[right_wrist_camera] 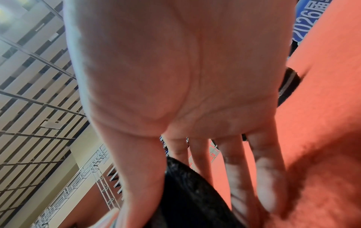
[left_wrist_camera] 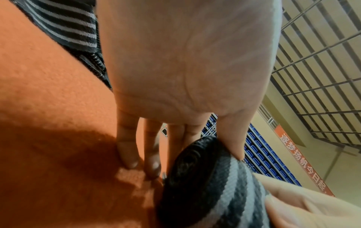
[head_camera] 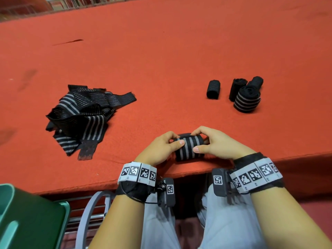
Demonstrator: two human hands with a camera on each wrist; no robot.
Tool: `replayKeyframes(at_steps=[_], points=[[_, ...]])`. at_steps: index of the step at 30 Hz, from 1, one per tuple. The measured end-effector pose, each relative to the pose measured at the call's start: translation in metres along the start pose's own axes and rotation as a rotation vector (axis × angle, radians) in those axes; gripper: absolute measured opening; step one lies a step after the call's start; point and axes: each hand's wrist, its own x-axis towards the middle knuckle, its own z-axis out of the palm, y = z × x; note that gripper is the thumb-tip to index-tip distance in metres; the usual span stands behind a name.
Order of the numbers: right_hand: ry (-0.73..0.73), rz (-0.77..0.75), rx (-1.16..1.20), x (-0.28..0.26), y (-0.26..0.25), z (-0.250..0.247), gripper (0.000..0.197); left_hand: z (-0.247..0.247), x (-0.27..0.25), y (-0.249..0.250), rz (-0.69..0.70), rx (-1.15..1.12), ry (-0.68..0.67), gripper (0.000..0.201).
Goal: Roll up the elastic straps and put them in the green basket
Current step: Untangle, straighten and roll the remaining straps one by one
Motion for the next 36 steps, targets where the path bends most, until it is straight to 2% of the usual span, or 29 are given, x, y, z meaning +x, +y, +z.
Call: replayKeyframes(at_steps=[4,10,15,18,22,25,29,32,36], points=[[0.002,0.011,0.06,0.006,0.001,-0.001,0.026,0.0,0.007,-0.002,-0.013,0.016,0.031,0.031],[0.02,0.054,0.106,0.016,-0.003,0.001,0.015,0.001,0.011,0.005,0.013,0.045,0.078,0.021],[-0.001,0.109,0.094,0.023,-0.006,-0.002,0.018,0.003,0.005,0.012,0.065,0.061,0.134,0.012],[0.001,0.117,0.066,0.026,-0.007,-0.002,0.02,0.004,0.001,0.013,0.046,0.027,0.079,0.038],[0.064,0.087,0.005,0.029,-0.008,0.002,0.026,-0.001,0.007,0.013,0.049,0.141,0.116,0.044],[0.131,0.013,-0.036,0.025,-0.008,0.002,0.021,-0.004,0.011,0.012,0.02,0.132,0.089,0.042],[0.071,-0.022,-0.002,0.021,-0.006,0.0,0.035,-0.008,0.015,0.01,-0.03,0.105,0.063,0.042],[0.084,-0.01,0.0,0.027,-0.006,0.001,0.034,-0.01,0.017,0.008,-0.042,0.099,0.081,0.041],[0.079,0.068,0.028,0.036,-0.006,-0.001,0.03,-0.007,0.021,0.012,0.008,0.171,0.127,0.033]])
